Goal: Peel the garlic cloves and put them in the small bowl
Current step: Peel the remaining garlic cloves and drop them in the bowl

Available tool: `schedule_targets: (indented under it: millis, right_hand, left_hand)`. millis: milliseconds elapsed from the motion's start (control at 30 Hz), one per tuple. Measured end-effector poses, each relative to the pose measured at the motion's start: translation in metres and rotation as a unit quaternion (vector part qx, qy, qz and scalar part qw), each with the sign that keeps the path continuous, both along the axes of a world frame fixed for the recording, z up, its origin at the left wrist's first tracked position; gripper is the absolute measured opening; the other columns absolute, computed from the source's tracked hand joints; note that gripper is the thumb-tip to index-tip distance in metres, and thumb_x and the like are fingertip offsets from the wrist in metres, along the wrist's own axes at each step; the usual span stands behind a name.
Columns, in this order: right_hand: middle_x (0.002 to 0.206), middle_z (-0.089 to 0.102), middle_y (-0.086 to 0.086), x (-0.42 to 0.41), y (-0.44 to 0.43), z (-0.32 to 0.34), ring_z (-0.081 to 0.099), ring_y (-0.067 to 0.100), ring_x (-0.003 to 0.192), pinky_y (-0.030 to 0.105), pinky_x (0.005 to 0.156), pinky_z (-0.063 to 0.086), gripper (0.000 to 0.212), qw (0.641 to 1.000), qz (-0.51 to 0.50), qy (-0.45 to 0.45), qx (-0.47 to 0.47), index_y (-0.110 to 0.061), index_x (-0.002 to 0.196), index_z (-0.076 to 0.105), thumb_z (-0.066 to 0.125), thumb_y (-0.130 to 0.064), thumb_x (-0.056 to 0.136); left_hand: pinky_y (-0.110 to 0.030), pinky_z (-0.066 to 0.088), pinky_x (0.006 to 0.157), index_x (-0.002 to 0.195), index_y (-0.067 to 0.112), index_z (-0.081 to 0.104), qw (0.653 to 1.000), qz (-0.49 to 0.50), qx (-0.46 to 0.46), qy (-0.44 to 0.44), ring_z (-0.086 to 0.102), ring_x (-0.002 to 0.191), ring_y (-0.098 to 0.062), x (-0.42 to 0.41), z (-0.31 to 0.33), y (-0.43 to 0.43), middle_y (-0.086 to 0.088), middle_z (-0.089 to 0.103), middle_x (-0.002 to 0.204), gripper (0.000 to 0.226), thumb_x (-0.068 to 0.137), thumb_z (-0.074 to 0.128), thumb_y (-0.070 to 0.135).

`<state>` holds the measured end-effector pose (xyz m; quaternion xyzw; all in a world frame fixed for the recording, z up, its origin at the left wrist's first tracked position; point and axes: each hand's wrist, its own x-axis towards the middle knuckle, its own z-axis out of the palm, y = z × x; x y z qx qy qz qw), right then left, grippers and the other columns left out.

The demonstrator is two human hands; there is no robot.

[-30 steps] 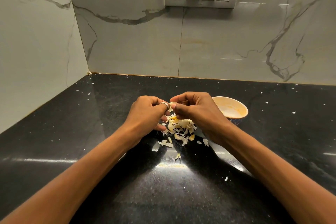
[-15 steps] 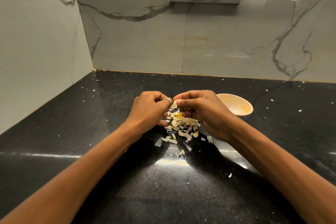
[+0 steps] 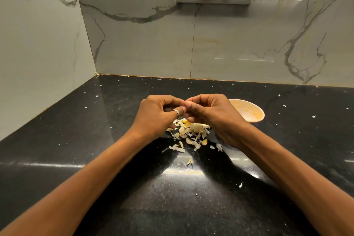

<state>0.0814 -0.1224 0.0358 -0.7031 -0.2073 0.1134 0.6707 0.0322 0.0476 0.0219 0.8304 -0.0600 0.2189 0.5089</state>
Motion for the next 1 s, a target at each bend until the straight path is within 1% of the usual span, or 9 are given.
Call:
schedule_targets:
  millis: [67, 167, 233, 333, 433, 500, 633, 833, 1000]
  right_hand:
    - [0.098, 0.074, 0.022, -0.0007, 0.0008, 0.0005, 0.072, 0.021, 0.084, 0.024, 0.075, 0.061, 0.015, 1.000, -0.010, -0.005, 0.014, 0.002, 0.105, 0.072, 0.068, -0.006, 0.093]
    - [0.093, 0.075, 0.020, -0.0019, 0.0012, 0.0014, 0.073, 0.020, 0.080, 0.022, 0.071, 0.060, 0.016, 0.999, -0.033, -0.012, 0.025, 0.003, 0.103, 0.071, 0.071, -0.005, 0.089]
    - [0.093, 0.075, 0.021, -0.0031, 0.0014, 0.0017, 0.073, 0.019, 0.079, 0.021, 0.069, 0.058, 0.016, 0.999, -0.032, -0.014, 0.028, 0.004, 0.103, 0.071, 0.071, -0.004, 0.089]
    - [0.095, 0.074, 0.021, -0.0034, 0.0018, 0.0018, 0.071, 0.018, 0.078, 0.022, 0.069, 0.058, 0.014, 1.000, -0.022, -0.018, 0.012, 0.002, 0.103, 0.072, 0.069, -0.005, 0.091]
    - [0.092, 0.073, 0.019, -0.0030, 0.0031, 0.0013, 0.070, 0.019, 0.078, 0.024, 0.069, 0.059, 0.012, 0.999, -0.020, -0.025, -0.013, 0.000, 0.102, 0.072, 0.069, -0.007, 0.092]
    - [0.090, 0.072, 0.017, -0.0031, 0.0038, 0.0007, 0.070, 0.018, 0.076, 0.025, 0.069, 0.059, 0.013, 0.999, -0.018, -0.031, -0.031, 0.000, 0.103, 0.071, 0.069, -0.007, 0.093]
    - [0.095, 0.073, 0.019, -0.0031, 0.0034, -0.0003, 0.071, 0.019, 0.080, 0.027, 0.072, 0.059, 0.014, 0.998, -0.010, -0.033, -0.045, 0.000, 0.104, 0.070, 0.071, -0.006, 0.091]
    - [0.091, 0.072, 0.016, -0.0045, 0.0016, 0.0002, 0.070, 0.018, 0.077, 0.028, 0.070, 0.059, 0.010, 0.998, -0.011, -0.044, -0.053, -0.002, 0.102, 0.071, 0.067, -0.005, 0.094]
    - [0.085, 0.070, 0.012, -0.0042, 0.0006, 0.0002, 0.068, 0.016, 0.075, 0.026, 0.069, 0.057, 0.013, 0.998, -0.011, -0.039, -0.050, -0.003, 0.104, 0.073, 0.062, -0.005, 0.097]
  left_hand:
    - [-0.023, 0.058, 0.056, 0.100, 0.018, 0.078, 1.000, 0.009, 0.003, -0.006, 0.071, 0.060, -0.007, 0.0001, -0.0005, -0.0006, 0.006, 0.074, 0.073, 0.011, 0.089, 0.075, 0.015]
    - [-0.032, 0.062, 0.059, 0.102, 0.016, 0.077, 1.000, 0.002, -0.009, 0.009, 0.074, 0.066, -0.015, 0.0013, -0.0019, -0.0001, -0.003, 0.076, 0.079, 0.011, 0.092, 0.072, 0.016]
    - [-0.034, 0.062, 0.060, 0.103, 0.015, 0.076, 0.999, -0.010, -0.021, 0.026, 0.075, 0.070, -0.018, 0.0013, -0.0024, 0.0006, -0.007, 0.076, 0.083, 0.012, 0.093, 0.071, 0.014]
    - [-0.033, 0.061, 0.060, 0.102, 0.012, 0.076, 0.998, -0.013, -0.051, 0.036, 0.075, 0.076, -0.016, 0.0018, -0.0010, 0.0019, -0.006, 0.075, 0.085, 0.011, 0.094, 0.069, 0.014]
    - [-0.033, 0.061, 0.059, 0.098, 0.012, 0.076, 0.996, -0.006, -0.084, 0.040, 0.074, 0.076, -0.012, 0.0024, -0.0001, 0.0018, -0.004, 0.074, 0.084, 0.008, 0.093, 0.069, 0.013]
    - [-0.033, 0.061, 0.059, 0.095, 0.012, 0.075, 0.995, -0.004, -0.089, 0.044, 0.073, 0.075, -0.012, 0.0026, -0.0005, 0.0018, -0.005, 0.074, 0.084, 0.006, 0.093, 0.070, 0.012]
    - [-0.035, 0.061, 0.060, 0.093, 0.012, 0.075, 0.995, -0.002, -0.092, 0.050, 0.073, 0.075, -0.012, 0.0025, -0.0009, 0.0018, -0.008, 0.074, 0.085, 0.006, 0.093, 0.069, 0.012]
    - [-0.037, 0.062, 0.061, 0.095, 0.012, 0.073, 0.997, 0.006, -0.068, 0.042, 0.072, 0.075, -0.014, 0.0032, -0.0008, 0.0020, -0.007, 0.072, 0.084, 0.008, 0.095, 0.066, 0.012]
    - [-0.036, 0.062, 0.054, 0.099, 0.014, 0.076, 0.999, 0.030, 0.031, -0.032, 0.070, 0.061, -0.011, 0.0041, -0.0041, 0.0030, 0.003, 0.071, 0.071, 0.009, 0.091, 0.074, 0.017]
